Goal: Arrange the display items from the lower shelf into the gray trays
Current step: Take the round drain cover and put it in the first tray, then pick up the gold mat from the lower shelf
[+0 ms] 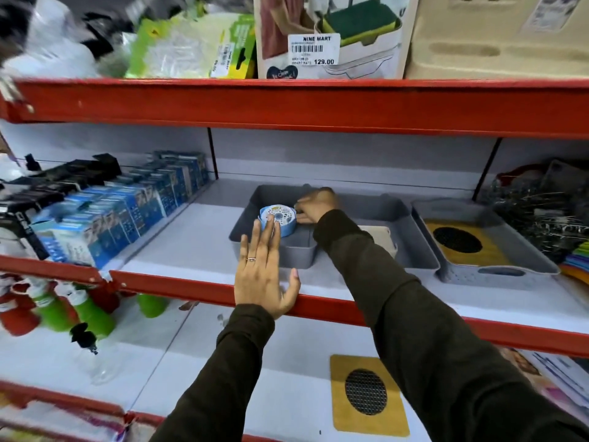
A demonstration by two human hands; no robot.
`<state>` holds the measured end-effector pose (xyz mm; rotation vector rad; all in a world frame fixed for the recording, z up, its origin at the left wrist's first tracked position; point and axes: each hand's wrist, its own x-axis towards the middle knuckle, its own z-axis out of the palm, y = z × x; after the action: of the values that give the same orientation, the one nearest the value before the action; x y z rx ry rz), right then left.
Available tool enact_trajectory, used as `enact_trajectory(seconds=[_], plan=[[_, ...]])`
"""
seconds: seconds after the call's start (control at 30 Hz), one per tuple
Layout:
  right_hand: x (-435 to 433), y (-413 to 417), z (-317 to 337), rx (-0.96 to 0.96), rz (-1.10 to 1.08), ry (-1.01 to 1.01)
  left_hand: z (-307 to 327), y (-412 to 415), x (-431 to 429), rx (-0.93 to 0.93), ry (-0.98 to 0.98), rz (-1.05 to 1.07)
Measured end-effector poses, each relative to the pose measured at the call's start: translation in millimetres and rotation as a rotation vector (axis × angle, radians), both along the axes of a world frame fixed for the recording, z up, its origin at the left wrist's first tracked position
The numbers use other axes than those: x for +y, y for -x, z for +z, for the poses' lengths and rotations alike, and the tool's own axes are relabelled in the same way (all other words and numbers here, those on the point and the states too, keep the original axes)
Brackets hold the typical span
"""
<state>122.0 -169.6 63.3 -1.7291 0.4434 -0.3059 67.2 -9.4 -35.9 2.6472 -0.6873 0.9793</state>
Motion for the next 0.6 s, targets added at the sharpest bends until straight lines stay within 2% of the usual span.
enact_trajectory(seconds=[0.13, 0.2, 0.27, 0.33, 0.37, 0.43, 0.5, 0.6], plan=[[3, 71, 12, -0.196, 0.028, -0.151, -1, 5, 1, -0.021, -0.009, -0.02], [0, 126, -1, -0.338, 0.039, -0.093, -3, 12, 3, -0.086, 0.015, -0.027], [-3, 187, -29, -0.426, 0.072, 0.028, -18, 27, 7, -0.21, 0.091, -0.128], [-12, 239, -75, -0.362, 0.048, 0.101, -56, 56, 4, -0.28, 0.091, -0.304], [-19, 260, -103, -0.282, 0.017, 0.113, -82, 76, -2, -0.254, 0.038, -0.388], [-34, 285, -158, -0.094, -0.026, 0.092, -126, 113, -9, -0.088, -0.098, -0.503], [-57, 293, -214, 0.14, -0.053, 0.09, -161, 135, -24, 0.269, -0.15, -0.515], [-87, 285, -278, 0.497, -0.117, 0.199, -194, 140, -48, 0.868, -0.036, -0.298]])
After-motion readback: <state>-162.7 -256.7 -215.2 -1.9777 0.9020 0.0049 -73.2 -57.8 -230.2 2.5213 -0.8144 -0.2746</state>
